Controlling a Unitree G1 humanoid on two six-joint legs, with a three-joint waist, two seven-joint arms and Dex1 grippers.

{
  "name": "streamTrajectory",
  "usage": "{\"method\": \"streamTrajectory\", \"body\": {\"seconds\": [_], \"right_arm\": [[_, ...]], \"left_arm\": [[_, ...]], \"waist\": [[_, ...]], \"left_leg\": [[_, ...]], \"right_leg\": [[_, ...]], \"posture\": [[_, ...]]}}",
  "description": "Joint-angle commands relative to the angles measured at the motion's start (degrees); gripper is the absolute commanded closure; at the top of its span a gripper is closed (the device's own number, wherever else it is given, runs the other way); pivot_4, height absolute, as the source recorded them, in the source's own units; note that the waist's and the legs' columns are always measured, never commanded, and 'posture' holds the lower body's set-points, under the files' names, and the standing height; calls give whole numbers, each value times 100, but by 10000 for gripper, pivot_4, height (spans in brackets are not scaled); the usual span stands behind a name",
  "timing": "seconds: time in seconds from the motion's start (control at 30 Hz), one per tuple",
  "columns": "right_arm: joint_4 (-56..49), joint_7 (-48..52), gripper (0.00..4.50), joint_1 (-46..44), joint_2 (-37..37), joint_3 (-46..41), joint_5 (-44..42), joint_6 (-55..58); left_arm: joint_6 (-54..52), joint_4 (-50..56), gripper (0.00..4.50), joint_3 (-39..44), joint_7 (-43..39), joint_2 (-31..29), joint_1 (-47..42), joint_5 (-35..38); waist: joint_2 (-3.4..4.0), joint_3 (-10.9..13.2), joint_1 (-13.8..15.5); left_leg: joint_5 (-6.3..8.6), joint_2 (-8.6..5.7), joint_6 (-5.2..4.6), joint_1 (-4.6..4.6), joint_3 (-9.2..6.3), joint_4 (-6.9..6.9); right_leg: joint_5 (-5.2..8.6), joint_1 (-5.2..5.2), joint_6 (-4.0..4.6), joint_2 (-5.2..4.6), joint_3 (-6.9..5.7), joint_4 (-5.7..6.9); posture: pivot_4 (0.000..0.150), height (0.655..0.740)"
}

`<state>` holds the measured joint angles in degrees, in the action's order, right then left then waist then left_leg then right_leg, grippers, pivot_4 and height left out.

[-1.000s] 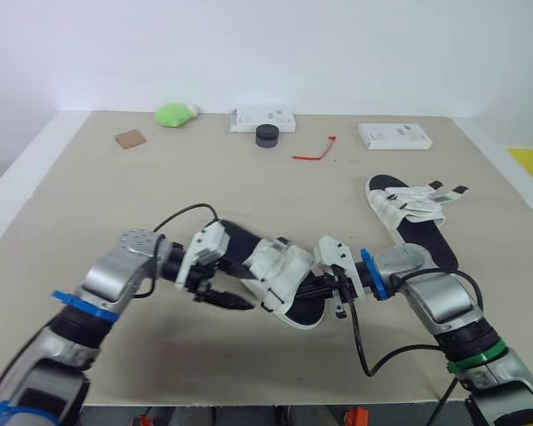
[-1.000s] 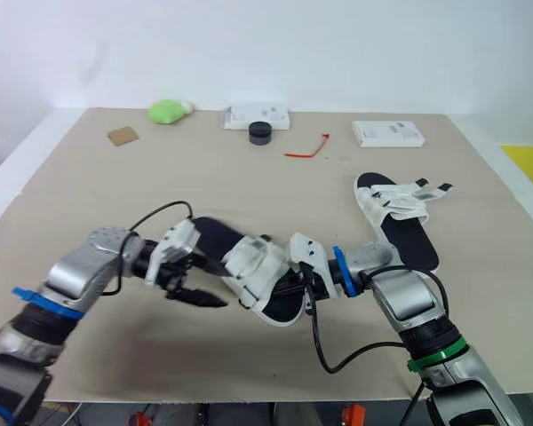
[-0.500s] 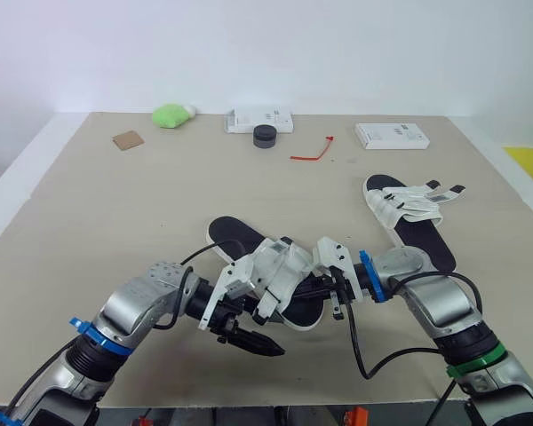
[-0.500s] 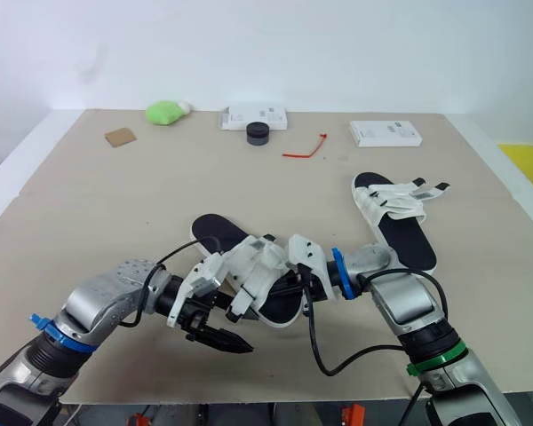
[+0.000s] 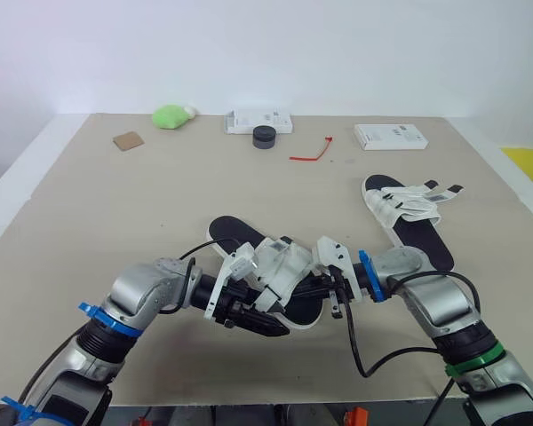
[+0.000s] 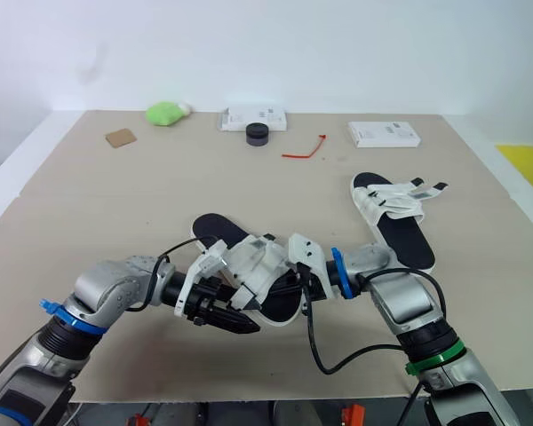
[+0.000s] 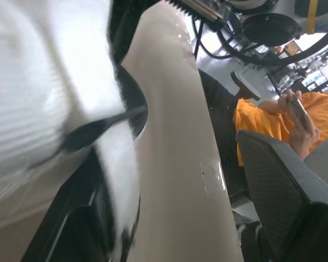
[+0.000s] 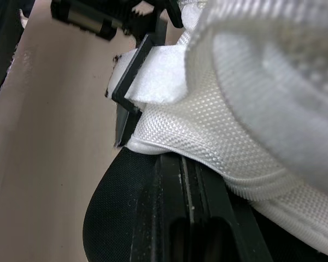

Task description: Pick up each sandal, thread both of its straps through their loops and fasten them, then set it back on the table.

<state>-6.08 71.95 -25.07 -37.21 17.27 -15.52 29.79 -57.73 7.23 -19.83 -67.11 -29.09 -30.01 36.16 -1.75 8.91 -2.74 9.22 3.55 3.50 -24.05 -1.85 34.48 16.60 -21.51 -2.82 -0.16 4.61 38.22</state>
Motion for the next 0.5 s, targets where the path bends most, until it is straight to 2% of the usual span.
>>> {"method": "streamTrajectory", "body": {"seconds": [0.03, 0.07, 0.1, 0.17, 0.33, 0.37, 0.5], "right_arm": [[162, 15, 45000, 256, 14, 453, 191, 130], [173, 11, 45000, 256, 19, 456, 199, 115], [180, 7, 45000, 253, 24, 457, 201, 110], [194, 4, 45000, 240, 33, 459, 203, 99], [294, -8, 45000, 171, 84, 463, 238, 30], [319, -9, 45000, 154, 97, 466, 247, 17], [433, -20, 45000, 80, 157, 465, 282, -56]], "left_arm": [[-19, -235, 12744, 115, 111, -78, -187, -104], [3, -290, 18325, 106, 99, -78, -229, -123], [9, -339, 18967, 103, 65, -87, -281, -124], [-15, -436, 28344, 108, 21, -91, -382, -106], [35, -542, 43252, -69, -237, -292, -526, -205], [37, -517, 44381, -94, -309, -350, -543, -209], [-266, -97, 44381, -67, -761, -701, -700, 107]], "waist": [[-1, -1, 1], [-1, 0, 1], [-1, 0, 1], [-1, 0, 0], [-1, 0, -7], [-1, 0, -8], [-3, 1, -41]], "left_leg": [[0, 0, 0, 0, 0, 0], [0, 0, 0, 2, 0, 1], [0, 0, 0, 2, 0, 1], [0, 0, 0, 2, 0, 0], [1, 1, 1, 2, -1, -8], [1, 2, 1, 2, -1, -10], [1, 10, 0, 6, -1, -14]], "right_leg": [[3, 1, 5, 0, 0, 0], [2, 2, 5, 0, 0, 0], [2, 2, 5, 0, 0, 0], [3, 2, 6, 0, 0, 0], [-3, -1, -5, 4, -2, 0], [-2, -2, -4, 4, -2, 0], [-2, -3, -2, 13, -1, 1]], "posture": [[1500, 7400], [1500, 7400], [1500, 7400], [1500, 7400], [1500, 7400], [1500, 7400], [1500, 7400]]}}
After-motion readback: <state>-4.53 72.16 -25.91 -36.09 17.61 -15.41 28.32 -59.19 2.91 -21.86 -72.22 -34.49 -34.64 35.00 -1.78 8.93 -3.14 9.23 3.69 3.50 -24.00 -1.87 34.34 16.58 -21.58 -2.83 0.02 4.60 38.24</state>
